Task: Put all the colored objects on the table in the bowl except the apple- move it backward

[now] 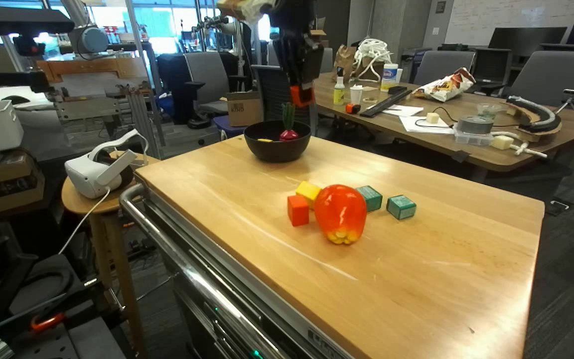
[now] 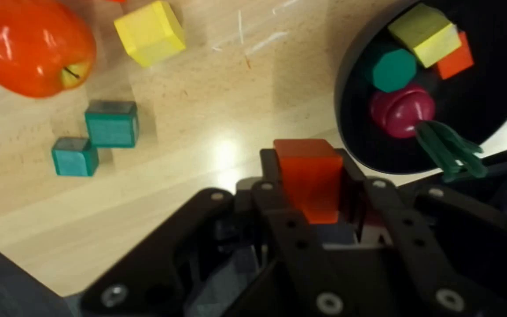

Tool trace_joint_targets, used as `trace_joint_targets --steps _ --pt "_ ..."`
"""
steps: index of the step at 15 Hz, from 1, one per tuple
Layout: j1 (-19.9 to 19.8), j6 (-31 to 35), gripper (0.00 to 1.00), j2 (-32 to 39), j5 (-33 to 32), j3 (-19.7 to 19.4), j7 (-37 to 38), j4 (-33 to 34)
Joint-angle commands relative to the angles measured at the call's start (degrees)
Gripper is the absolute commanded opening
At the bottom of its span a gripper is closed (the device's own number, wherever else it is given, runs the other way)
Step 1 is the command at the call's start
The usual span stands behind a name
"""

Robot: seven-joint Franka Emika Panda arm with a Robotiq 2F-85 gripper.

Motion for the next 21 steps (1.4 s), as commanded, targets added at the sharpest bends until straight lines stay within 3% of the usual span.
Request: trace_joint_targets --steps 1,8,17,18,19,21 --pt "0.31 -4.38 0.08 5.19 2.14 1.81 -7.87 8.08" --pt "1.89 -11.93 0.08 18.41 2.3 4.66 -10.53 20.68" --pt "8.47 -16.17 0.08 30.47 -3.78 5.76 -9.48 32.59" --pt "8.54 -16.35 0.46 31.51 -4.32 5.47 -9.66 33.77" --pt "8.59 -16.51 0.58 32.27 -4.79 5.28 -9.8 34.7" --pt "7.64 -16.74 0.71 32.05 -3.73 5.23 -10.39 35.38"
